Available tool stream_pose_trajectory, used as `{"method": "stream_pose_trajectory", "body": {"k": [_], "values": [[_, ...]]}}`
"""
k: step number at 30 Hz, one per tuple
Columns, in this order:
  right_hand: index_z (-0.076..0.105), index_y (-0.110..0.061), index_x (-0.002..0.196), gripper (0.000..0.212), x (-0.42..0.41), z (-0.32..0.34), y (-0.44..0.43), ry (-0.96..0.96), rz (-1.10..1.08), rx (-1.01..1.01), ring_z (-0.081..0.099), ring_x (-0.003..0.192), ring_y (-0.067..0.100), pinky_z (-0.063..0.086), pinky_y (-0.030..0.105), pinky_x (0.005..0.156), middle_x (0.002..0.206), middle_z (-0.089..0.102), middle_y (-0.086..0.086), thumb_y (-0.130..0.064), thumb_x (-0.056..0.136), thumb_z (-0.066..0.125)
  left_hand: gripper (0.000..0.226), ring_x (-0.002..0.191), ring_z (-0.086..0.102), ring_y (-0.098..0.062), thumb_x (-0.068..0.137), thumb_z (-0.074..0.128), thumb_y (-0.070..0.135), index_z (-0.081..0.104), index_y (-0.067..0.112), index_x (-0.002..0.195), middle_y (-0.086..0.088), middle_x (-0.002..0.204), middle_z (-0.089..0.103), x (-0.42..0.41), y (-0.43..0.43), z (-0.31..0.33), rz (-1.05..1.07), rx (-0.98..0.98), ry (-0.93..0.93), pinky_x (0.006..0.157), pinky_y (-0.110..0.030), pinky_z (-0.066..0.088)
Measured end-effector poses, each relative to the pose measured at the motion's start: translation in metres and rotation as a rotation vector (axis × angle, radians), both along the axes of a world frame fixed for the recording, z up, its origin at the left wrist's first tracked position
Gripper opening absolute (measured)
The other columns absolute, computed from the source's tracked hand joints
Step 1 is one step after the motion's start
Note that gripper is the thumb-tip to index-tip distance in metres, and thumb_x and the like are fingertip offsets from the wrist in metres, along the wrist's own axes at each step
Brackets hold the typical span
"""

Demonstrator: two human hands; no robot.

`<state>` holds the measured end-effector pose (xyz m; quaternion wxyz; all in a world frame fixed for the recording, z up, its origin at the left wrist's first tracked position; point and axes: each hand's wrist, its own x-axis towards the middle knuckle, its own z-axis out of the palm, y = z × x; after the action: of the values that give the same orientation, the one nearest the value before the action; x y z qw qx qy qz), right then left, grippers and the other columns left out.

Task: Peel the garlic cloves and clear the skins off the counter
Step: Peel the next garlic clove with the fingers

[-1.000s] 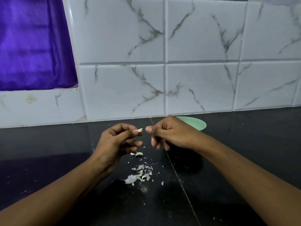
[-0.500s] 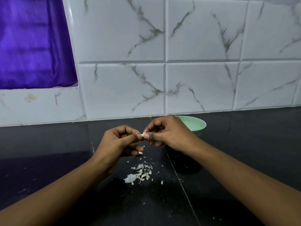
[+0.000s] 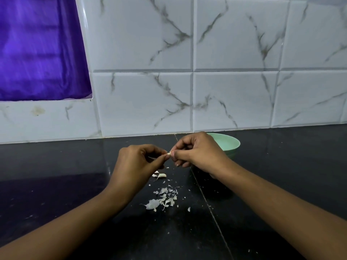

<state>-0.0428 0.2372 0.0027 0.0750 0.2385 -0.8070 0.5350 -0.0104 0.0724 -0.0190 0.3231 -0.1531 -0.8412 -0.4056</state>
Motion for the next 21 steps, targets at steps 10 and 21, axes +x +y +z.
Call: {"method": "stream_pose_trajectory", "body": {"k": [10,21], "values": [[0.068,-0.010,0.068,0.017,0.004,-0.002,-0.005,-0.100,-0.001,-0.064,0.066,0.055,0.013,0.054,0.025,0.056,0.062,0.069,0.006,-0.004,0.084,0.066,0.031,0.055,0.063,0.002,0.077,0.059,0.051,0.075,0.025,0.078,0.012,0.061,0.069,-0.001,-0.006,-0.003,0.067,-0.245,0.252,0.052,-0.024,0.052],[0.068,-0.016,0.062,0.009,0.012,-0.003,-0.008,0.251,-0.215,0.154,0.063,0.051,0.006,0.058,0.032,0.064,0.049,0.061,-0.007,-0.017,0.069,0.073,0.031,0.056,0.065,0.000,0.081,0.052,0.043,0.074,0.022,0.077,0.012,0.064,0.071,-0.003,-0.006,-0.004,0.075,-0.440,0.436,0.046,-0.021,0.049]]}}
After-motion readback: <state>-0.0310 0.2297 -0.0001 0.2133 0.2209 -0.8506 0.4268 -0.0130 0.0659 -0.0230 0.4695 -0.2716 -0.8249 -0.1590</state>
